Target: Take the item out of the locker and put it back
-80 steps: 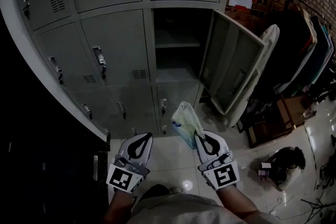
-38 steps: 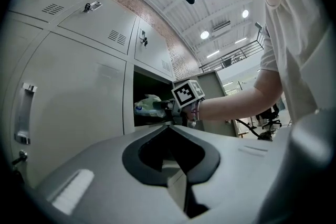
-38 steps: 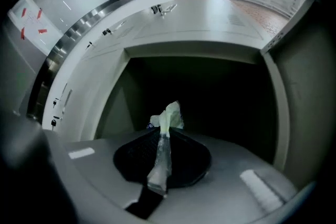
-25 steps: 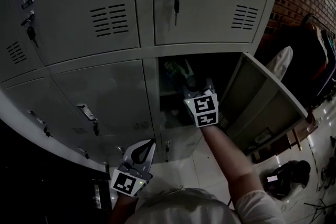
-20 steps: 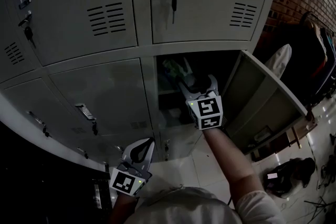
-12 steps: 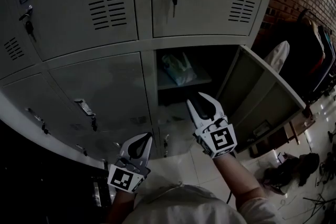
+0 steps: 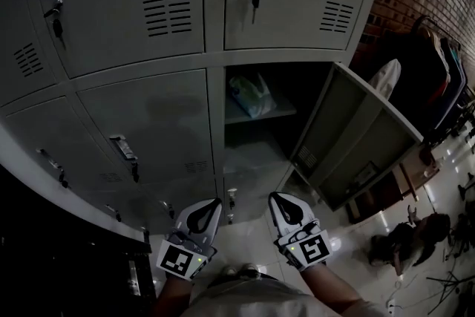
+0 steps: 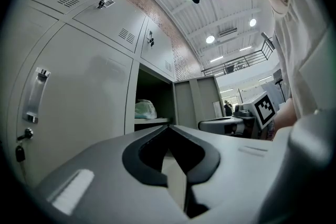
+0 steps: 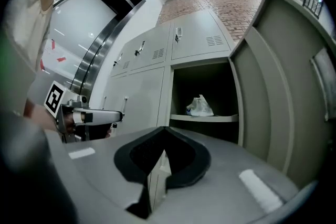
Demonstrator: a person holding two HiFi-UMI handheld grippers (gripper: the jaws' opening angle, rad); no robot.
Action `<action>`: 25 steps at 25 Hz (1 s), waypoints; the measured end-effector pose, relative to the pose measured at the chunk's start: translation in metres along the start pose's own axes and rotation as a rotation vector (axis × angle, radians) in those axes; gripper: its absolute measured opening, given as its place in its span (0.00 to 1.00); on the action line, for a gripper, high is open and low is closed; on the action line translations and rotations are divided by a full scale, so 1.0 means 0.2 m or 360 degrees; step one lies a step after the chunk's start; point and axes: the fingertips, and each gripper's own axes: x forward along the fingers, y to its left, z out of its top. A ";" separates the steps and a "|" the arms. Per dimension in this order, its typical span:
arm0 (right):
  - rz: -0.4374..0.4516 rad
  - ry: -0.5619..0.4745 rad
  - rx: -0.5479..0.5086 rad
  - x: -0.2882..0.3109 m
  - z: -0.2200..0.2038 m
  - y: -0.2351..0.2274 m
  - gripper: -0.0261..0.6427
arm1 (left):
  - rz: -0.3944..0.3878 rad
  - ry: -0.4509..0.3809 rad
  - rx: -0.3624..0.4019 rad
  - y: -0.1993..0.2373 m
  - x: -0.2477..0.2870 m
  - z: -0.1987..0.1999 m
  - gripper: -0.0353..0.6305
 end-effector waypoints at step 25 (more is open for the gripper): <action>0.0089 0.0107 0.0195 -1.53 0.01 0.48 0.04 | 0.0064 0.0145 0.0002 -1.45 -0.72 0.04 0.02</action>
